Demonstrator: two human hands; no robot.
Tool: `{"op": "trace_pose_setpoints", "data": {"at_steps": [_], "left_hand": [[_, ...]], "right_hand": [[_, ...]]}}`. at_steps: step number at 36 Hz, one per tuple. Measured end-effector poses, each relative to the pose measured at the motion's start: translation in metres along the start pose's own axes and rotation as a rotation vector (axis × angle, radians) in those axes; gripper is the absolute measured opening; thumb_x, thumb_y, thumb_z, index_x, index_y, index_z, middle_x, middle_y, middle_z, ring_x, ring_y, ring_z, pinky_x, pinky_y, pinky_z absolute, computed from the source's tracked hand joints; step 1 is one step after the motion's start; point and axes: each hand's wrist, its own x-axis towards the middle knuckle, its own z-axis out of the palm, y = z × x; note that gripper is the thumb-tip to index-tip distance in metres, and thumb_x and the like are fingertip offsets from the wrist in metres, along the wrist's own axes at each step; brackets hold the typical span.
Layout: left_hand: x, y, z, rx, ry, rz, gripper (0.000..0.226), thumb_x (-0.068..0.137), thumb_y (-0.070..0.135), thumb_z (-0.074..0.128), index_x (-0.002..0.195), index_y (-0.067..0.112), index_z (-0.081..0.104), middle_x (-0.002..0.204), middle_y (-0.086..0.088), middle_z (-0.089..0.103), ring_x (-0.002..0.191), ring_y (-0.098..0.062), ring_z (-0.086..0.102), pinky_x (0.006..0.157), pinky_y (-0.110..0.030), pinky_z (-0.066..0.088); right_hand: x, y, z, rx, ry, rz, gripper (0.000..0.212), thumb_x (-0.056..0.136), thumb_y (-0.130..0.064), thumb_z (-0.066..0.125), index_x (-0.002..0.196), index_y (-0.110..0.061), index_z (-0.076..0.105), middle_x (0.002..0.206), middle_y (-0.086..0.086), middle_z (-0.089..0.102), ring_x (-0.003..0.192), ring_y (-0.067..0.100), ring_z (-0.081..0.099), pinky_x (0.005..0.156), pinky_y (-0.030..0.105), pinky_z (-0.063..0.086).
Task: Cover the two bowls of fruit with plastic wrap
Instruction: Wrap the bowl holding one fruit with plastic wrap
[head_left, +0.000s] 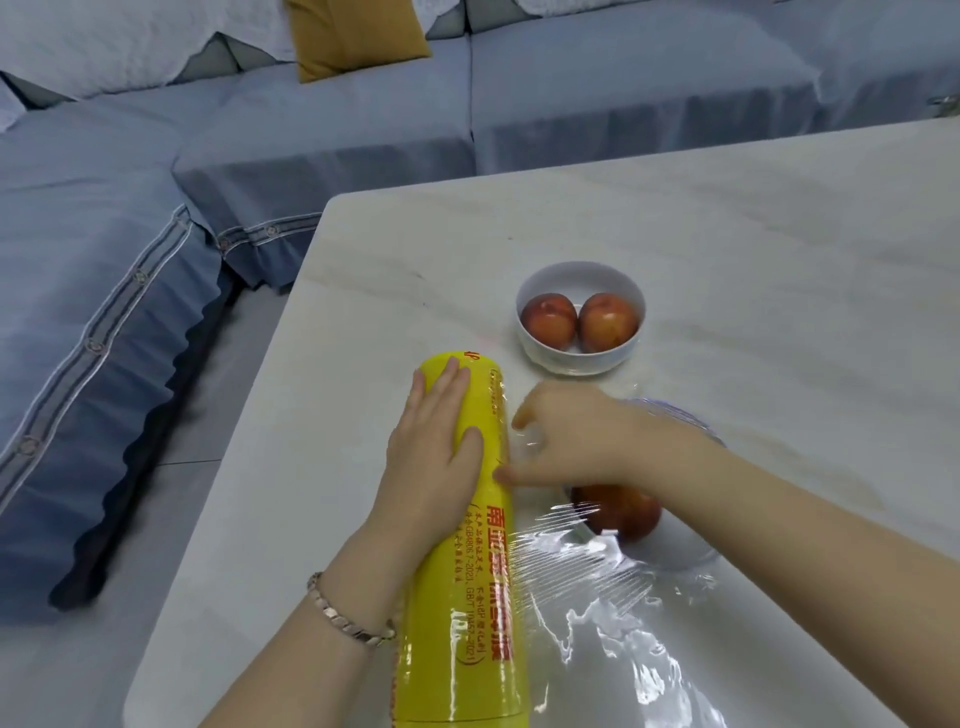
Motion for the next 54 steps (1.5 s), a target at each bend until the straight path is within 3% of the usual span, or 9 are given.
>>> {"op": "trace_pose_setpoints", "data": {"at_steps": [10, 22, 26, 28, 34, 37, 46, 51, 54], "left_hand": [[0.002, -0.013, -0.002, -0.135, 0.022, -0.008, 0.053, 0.097, 0.014, 0.042, 0.145, 0.030, 0.024, 0.143, 0.028, 0.008, 0.139, 0.003, -0.004, 0.110, -0.018, 0.002], [0.004, -0.005, 0.004, -0.035, 0.010, -0.013, 0.054, 0.097, 0.019, 0.041, 0.146, 0.032, 0.022, 0.153, 0.023, 0.011, 0.142, 0.001, -0.006, 0.105, -0.017, 0.003], [0.005, -0.004, 0.003, -0.033, 0.010, -0.009, 0.052, 0.097, 0.023, 0.041, 0.146, 0.031, 0.023, 0.155, 0.019, 0.010, 0.143, 0.000, -0.006, 0.106, -0.017, 0.002], [0.004, -0.005, 0.001, -0.054, 0.010, -0.012, 0.052, 0.097, 0.029, 0.043, 0.145, 0.032, 0.023, 0.155, 0.020, 0.010, 0.143, 0.000, -0.006, 0.107, -0.019, 0.003], [0.005, -0.007, 0.002, -0.081, 0.041, -0.009, 0.060, 0.091, 0.037, 0.054, 0.144, 0.030, 0.028, 0.154, 0.020, 0.013, 0.143, 0.000, -0.003, 0.107, -0.017, 0.005], [0.007, -0.005, 0.005, -0.053, 0.043, -0.003, 0.061, 0.090, 0.035, 0.055, 0.144, 0.028, 0.028, 0.155, 0.018, 0.013, 0.144, -0.002, -0.004, 0.106, -0.017, 0.005], [0.008, -0.007, 0.005, -0.042, 0.036, -0.002, 0.063, 0.090, 0.032, 0.057, 0.145, 0.026, 0.026, 0.156, 0.016, 0.012, 0.144, -0.004, -0.004, 0.108, -0.020, 0.006], [0.006, -0.009, 0.003, -0.068, 0.036, -0.004, 0.061, 0.091, 0.034, 0.055, 0.145, 0.028, 0.026, 0.156, 0.017, 0.011, 0.144, -0.003, -0.004, 0.107, -0.020, 0.006], [0.006, -0.007, 0.003, -0.064, 0.037, -0.007, 0.061, 0.092, 0.034, 0.054, 0.145, 0.028, 0.025, 0.156, 0.017, 0.010, 0.144, -0.003, -0.005, 0.107, -0.021, 0.006]], "right_hand": [[0.003, -0.003, 0.016, 0.210, 0.043, -0.019, 0.028, 0.061, -0.035, 0.071, 0.059, -0.023, 0.046, 0.080, 0.001, 0.060, 0.077, 0.020, 0.056, 0.071, 0.032, 0.049], [0.004, -0.003, 0.029, 0.061, 0.148, 0.054, 0.032, 0.074, -0.016, 0.052, 0.052, -0.016, 0.030, 0.065, 0.000, 0.044, 0.070, 0.026, 0.041, 0.046, 0.023, 0.020], [0.001, -0.006, 0.028, 0.064, 0.176, 0.089, 0.002, 0.082, -0.018, 0.050, 0.083, -0.019, 0.051, 0.090, 0.010, 0.060, 0.092, 0.033, 0.056, 0.062, 0.028, 0.031], [-0.001, -0.010, 0.028, 0.031, 0.203, 0.102, 0.023, 0.086, -0.021, 0.047, 0.107, -0.015, 0.051, 0.105, 0.011, 0.063, 0.100, 0.032, 0.056, 0.073, 0.031, 0.036], [-0.016, -0.010, 0.025, 0.129, 0.231, -0.106, 0.058, 0.070, -0.026, 0.019, 0.093, -0.012, 0.070, 0.108, 0.012, 0.063, 0.103, 0.032, 0.055, 0.091, 0.034, 0.037], [-0.022, -0.006, 0.024, 0.154, 0.212, -0.135, 0.061, 0.069, -0.028, 0.016, 0.084, -0.007, 0.072, 0.103, 0.016, 0.066, 0.098, 0.035, 0.058, 0.088, 0.036, 0.043], [-0.035, 0.002, 0.028, 0.265, 0.225, -0.316, 0.034, 0.061, -0.012, 0.033, 0.052, -0.015, 0.066, 0.088, 0.006, 0.073, 0.079, 0.021, 0.063, 0.081, 0.028, 0.047], [-0.051, -0.001, 0.025, 0.300, 0.267, -0.110, 0.049, 0.069, -0.037, 0.028, 0.088, -0.023, 0.071, 0.100, -0.006, 0.068, 0.099, 0.013, 0.058, 0.095, 0.032, 0.046], [-0.052, -0.006, 0.028, 0.109, 0.165, -0.119, 0.058, 0.074, -0.063, 0.036, 0.104, -0.024, 0.066, 0.117, -0.006, 0.057, 0.118, 0.011, 0.044, 0.106, 0.026, 0.027]]}}
